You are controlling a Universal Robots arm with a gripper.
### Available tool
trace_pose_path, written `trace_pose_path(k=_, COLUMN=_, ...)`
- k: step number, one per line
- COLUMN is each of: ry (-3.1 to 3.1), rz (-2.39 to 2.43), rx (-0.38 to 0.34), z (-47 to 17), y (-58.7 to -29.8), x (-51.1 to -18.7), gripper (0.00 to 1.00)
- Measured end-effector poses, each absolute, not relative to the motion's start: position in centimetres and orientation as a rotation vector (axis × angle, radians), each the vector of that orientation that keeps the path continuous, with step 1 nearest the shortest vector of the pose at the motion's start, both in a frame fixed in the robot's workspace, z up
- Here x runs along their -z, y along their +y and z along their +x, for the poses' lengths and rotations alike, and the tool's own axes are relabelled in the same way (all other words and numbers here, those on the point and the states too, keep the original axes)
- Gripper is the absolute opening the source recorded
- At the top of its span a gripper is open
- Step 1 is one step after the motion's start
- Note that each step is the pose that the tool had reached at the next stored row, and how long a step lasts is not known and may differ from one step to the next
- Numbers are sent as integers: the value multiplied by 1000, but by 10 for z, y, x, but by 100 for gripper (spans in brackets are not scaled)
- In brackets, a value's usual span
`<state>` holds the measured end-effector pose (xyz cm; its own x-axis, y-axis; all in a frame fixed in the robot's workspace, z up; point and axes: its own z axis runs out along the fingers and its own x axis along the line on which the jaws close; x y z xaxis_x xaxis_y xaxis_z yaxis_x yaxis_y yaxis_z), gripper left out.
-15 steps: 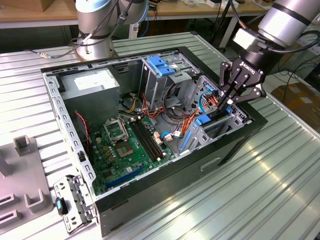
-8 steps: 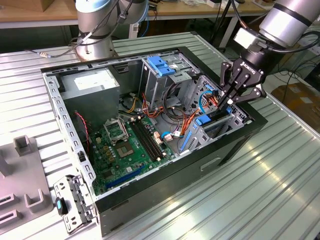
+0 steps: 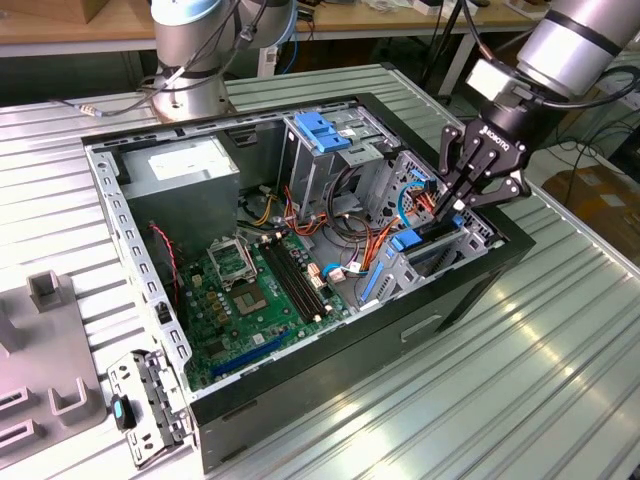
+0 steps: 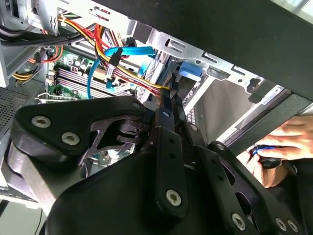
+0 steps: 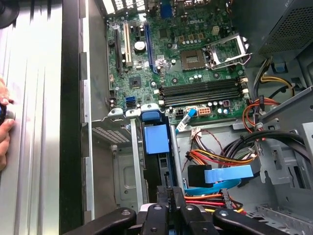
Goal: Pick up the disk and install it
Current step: 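Insert the first disk wire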
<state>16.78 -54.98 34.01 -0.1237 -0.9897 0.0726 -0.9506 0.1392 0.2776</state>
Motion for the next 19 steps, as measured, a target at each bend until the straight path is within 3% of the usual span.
trace_pose_path(k=8, ry=-2178, rz=1904, rx=243, z=168, y=-550, x=-337, gripper=16)
trace_pose_path(k=10, ry=-2178, rz=1904, rx=243, z=168, y=-550, x=-337, gripper=24)
trace_pose_path(k=19, ry=-2171, rz=1899, rx=254, z=168, y=-550, x=-345, gripper=24)
